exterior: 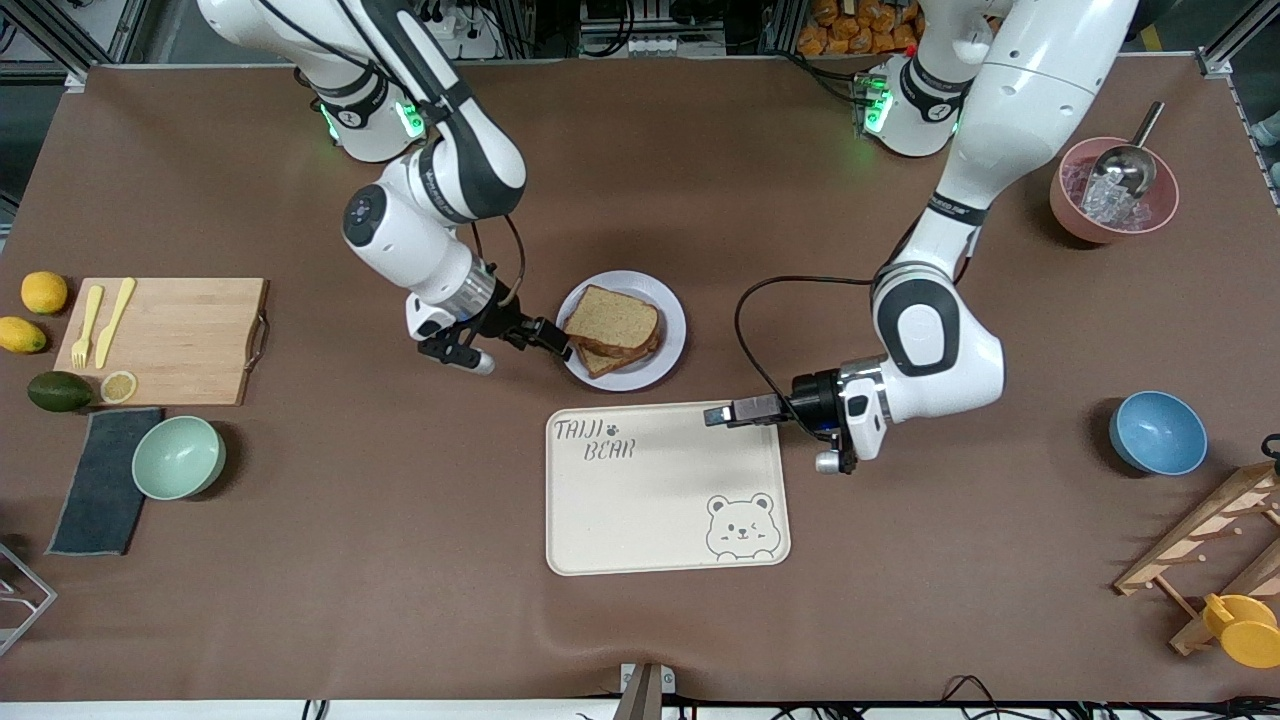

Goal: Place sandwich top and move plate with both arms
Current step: 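Open the right gripper to release the bread on the sandwich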

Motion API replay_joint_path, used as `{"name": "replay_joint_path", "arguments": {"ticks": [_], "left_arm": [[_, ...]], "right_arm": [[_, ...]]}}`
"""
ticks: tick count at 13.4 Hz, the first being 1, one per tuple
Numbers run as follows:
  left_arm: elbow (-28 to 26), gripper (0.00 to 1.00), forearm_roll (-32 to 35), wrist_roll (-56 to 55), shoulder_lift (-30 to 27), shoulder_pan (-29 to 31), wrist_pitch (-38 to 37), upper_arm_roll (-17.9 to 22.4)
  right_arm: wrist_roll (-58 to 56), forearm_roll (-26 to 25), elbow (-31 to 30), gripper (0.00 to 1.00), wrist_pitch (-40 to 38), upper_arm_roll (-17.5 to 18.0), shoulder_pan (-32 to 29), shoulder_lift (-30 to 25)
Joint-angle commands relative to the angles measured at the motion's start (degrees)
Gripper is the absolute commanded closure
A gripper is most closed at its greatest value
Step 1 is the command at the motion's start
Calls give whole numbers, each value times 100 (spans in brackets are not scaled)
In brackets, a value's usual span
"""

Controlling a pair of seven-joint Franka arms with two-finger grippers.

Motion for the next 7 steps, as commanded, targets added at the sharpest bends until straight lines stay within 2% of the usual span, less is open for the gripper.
{"name": "replay_joint_path", "arguments": {"ticks": [1, 3, 6, 7], "left_arm": [[-224, 0, -474, 494, 9, -251, 352, 10], [-461, 0, -712, 968, 27, -252, 352, 10], [-778, 0, -740, 1234, -61, -181, 352, 1], [-883, 0, -740, 1278, -113, -207, 352, 1]], "right_arm": [[-100, -56, 119, 0, -269, 46, -399, -116], [-232, -319, 460, 0, -1022, 37, -873, -151], [-250, -1432, 918, 0, -2025, 46, -1585, -204], [-328, -1628, 989, 0, -2211, 46, -1848, -239]]}}
